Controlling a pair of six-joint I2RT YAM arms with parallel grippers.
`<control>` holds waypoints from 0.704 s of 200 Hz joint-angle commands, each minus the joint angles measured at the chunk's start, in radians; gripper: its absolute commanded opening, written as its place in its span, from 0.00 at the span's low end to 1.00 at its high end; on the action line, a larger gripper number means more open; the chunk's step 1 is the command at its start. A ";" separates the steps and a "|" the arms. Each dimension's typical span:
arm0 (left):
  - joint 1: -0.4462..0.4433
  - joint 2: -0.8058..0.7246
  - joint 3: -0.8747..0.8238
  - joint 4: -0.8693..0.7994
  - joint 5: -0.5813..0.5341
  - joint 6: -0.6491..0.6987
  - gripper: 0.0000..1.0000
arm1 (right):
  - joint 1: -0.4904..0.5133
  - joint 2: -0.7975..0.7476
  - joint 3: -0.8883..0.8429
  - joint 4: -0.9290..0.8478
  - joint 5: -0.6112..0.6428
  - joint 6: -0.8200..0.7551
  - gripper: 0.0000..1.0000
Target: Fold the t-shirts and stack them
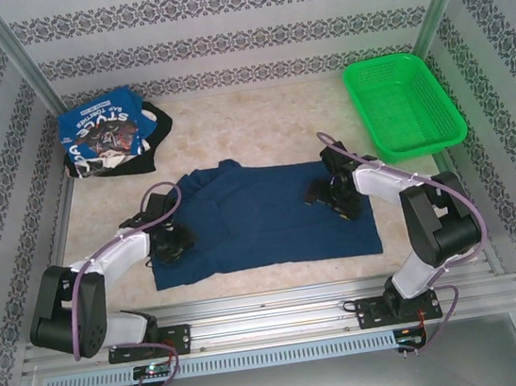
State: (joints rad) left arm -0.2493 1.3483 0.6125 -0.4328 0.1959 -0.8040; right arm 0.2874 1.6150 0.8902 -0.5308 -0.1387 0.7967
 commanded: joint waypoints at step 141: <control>0.119 0.636 1.092 -0.295 0.219 0.450 0.66 | -0.240 0.181 0.453 -0.297 0.128 -0.112 0.95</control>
State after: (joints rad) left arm -0.1493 1.8065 1.5665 -0.5915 0.3470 -0.5472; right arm 0.0746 1.6981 1.2949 -0.7155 -0.0654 0.7052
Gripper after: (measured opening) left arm 0.661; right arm 0.962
